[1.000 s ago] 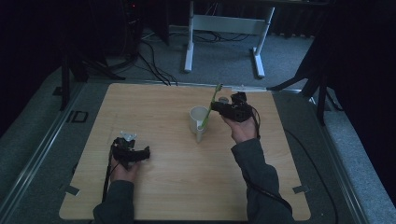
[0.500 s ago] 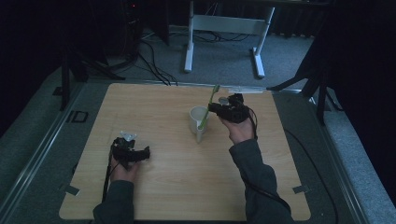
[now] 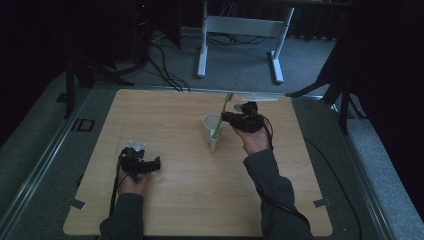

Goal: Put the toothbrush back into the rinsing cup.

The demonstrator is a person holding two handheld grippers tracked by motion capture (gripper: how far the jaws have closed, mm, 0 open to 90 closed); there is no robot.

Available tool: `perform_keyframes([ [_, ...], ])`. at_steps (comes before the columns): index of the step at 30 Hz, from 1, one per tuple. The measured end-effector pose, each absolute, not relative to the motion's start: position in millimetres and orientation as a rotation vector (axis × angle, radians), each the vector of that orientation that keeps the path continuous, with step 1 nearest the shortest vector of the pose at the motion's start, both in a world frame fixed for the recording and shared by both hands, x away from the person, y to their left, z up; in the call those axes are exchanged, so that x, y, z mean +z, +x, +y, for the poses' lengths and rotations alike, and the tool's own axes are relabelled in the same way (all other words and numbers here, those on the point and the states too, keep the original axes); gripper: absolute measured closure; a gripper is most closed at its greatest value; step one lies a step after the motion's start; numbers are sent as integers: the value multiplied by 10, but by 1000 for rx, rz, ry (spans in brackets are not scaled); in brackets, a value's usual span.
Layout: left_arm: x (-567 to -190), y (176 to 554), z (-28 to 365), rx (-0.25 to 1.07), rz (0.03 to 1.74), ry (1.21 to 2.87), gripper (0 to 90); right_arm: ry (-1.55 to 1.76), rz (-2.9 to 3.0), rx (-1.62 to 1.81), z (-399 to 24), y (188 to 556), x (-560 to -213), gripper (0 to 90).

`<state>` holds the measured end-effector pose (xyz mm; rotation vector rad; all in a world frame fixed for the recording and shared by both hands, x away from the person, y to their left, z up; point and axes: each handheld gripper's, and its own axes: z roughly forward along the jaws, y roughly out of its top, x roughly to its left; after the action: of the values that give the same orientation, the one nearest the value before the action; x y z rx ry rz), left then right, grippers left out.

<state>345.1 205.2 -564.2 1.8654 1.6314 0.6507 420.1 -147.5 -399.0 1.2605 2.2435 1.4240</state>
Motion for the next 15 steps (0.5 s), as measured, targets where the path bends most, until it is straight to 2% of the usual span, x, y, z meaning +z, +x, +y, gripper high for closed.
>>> perform_keyframes([
  [15,-5641,3450,2053,651,1631,1866,70,1250,2267,1400,-1447,4189,-4054,807],
])
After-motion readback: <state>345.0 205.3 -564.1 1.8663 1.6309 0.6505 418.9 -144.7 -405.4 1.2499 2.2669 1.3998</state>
